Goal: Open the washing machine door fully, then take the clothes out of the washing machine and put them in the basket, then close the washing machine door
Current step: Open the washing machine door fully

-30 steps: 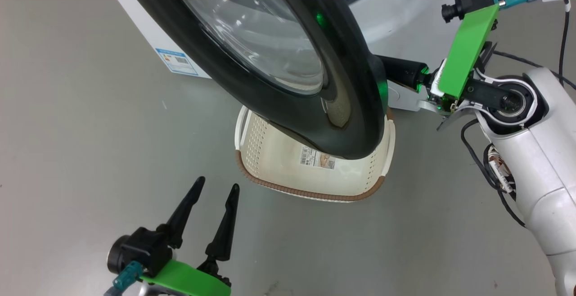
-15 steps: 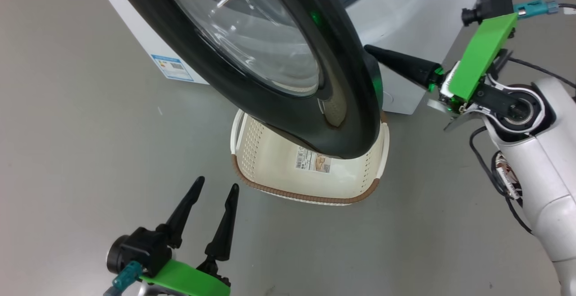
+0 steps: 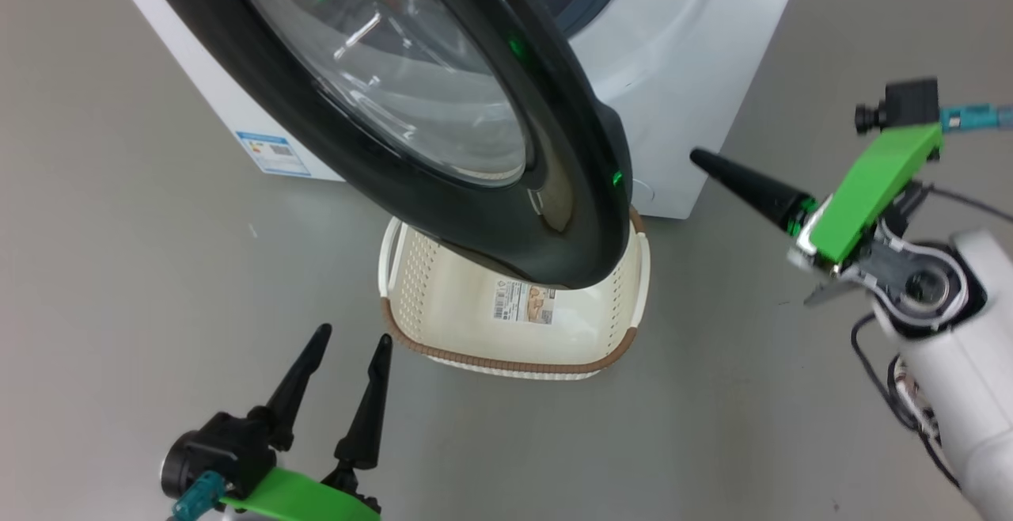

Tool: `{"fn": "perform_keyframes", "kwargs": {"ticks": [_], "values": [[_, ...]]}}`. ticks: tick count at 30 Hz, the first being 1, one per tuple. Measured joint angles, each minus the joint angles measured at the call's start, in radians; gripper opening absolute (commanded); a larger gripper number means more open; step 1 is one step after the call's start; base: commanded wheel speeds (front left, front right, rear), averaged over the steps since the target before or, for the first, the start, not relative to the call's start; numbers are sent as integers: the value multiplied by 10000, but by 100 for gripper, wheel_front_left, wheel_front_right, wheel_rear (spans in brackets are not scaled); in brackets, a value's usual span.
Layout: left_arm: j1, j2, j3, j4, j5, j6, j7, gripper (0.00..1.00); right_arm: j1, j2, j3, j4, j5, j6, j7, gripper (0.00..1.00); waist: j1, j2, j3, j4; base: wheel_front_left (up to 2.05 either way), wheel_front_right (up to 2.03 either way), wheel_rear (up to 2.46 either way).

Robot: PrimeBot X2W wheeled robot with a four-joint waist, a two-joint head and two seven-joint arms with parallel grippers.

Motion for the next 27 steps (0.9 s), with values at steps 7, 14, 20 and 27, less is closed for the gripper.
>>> {"fn": "perform_keyframes", "kwargs": {"ticks": [7,14,20,27], "values": [[249,113,230,-8,0,-2,2,100,1445,-136,117,-556,-31,0,-729,100,0,0,-274,-297,0,0,0],[562,209,424,-12,0,-2,0,100,2766,-372,405,-1108,-510,0,-1831,100,-1,0,-531,-604,0,0,0],[848,219,589,35,2,-2,2,100,3680,-577,640,-1509,-865,0,-3377,100,0,0,-786,-877,0,0,0],[1037,219,685,77,15,-2,2,100,4432,-1106,1427,-1630,-1779,0,-5150,100,0,0,-1018,-1123,0,0,0]]}}
